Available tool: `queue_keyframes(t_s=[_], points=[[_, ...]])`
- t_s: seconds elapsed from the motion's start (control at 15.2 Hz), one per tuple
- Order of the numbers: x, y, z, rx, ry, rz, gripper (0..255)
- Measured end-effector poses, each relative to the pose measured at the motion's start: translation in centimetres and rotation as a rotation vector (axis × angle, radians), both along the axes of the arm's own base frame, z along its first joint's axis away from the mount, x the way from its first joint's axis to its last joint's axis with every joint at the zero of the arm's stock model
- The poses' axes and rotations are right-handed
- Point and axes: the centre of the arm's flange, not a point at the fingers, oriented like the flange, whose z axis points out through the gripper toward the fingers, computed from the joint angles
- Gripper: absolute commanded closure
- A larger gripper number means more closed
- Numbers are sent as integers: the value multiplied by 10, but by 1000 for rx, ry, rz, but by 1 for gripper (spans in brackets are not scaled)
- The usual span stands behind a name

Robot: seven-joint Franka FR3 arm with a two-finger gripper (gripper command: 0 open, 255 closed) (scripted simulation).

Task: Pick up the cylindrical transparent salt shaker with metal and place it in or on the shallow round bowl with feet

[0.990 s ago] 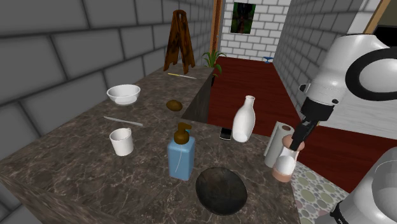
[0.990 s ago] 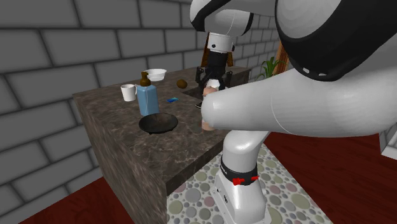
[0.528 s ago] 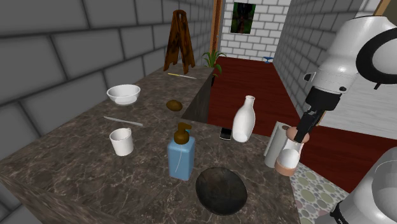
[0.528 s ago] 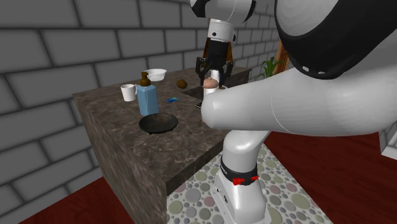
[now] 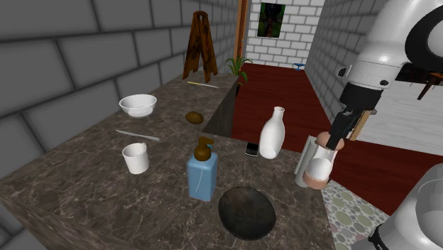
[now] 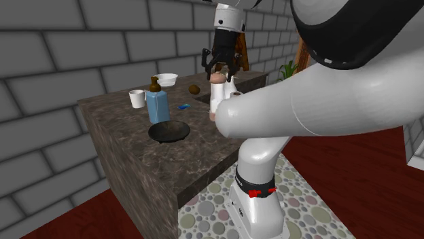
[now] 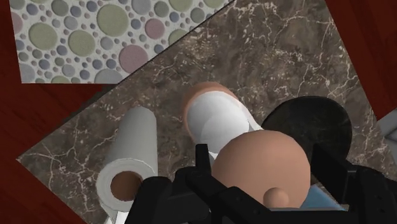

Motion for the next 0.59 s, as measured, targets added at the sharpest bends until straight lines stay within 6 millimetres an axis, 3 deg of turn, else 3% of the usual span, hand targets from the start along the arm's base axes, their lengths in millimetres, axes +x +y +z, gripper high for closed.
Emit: queue_keyframes(t_s=[0.59], points=[[42,108,33,0,0,0,255]])
